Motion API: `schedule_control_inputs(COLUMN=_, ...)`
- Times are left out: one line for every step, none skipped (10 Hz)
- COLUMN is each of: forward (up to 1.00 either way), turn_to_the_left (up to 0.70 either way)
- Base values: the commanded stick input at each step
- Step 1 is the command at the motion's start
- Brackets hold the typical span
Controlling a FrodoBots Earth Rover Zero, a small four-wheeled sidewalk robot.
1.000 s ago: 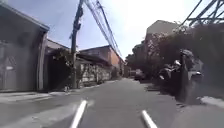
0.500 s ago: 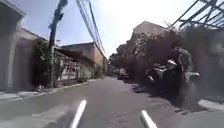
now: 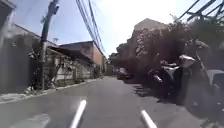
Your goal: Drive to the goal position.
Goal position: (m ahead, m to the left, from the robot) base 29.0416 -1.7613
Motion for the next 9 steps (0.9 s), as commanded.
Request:
schedule_control_inputs(forward=1.00, turn_to_the_left=0.00)
schedule_control_inputs(forward=1.00, turn_to_the_left=-0.08)
schedule_control_inputs(forward=1.00, turn_to_the_left=-0.18)
schedule_control_inputs(forward=1.00, turn_to_the_left=-0.27)
schedule_control_inputs(forward=1.00, turn_to_the_left=-0.36)
schedule_control_inputs(forward=1.00, turn_to_the_left=-0.39)
schedule_control_inputs(forward=1.00, turn_to_the_left=-0.40)
schedule_control_inputs(forward=1.00, turn_to_the_left=-0.40)
schedule_control_inputs(forward=1.00, turn_to_the_left=-0.40)
